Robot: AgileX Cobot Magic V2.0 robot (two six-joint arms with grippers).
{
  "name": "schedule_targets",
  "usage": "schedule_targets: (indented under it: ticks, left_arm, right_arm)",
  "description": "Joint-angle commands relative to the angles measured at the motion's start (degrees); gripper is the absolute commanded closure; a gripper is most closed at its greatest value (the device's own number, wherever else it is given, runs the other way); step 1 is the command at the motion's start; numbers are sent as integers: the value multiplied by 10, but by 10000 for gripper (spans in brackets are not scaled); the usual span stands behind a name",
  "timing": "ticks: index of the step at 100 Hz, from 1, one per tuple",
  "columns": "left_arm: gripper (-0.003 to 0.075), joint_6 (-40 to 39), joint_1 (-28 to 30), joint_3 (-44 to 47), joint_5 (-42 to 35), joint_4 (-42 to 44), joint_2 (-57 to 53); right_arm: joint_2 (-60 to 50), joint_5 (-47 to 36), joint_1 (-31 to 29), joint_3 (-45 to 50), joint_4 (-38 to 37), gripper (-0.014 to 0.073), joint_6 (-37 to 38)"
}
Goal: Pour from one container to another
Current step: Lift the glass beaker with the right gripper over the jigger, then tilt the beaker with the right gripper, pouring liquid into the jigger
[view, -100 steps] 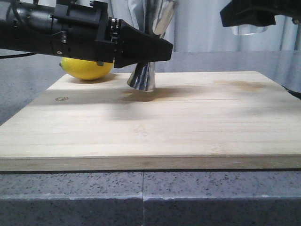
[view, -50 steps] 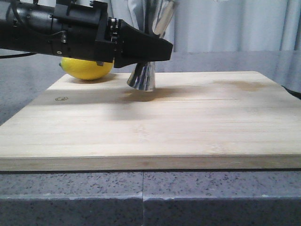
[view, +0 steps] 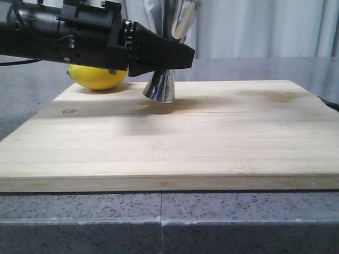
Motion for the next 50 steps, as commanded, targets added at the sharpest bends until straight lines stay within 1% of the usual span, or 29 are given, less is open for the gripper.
schedule_targets:
  ticks: [1,32,50]
  left_arm:
    - [739,-2,-6,-16,62,-47,-26]
    - [739,-2,-6,-16,62,-47,-26]
    - [739,-2,-6,-16,62,-47,-26]
  right_arm:
    - [-11,-33,4,-31,-13,322,-9]
    - [23,23,41,-66,-17,322,-52]
    - [30,49,46,-85,-23,322,-67]
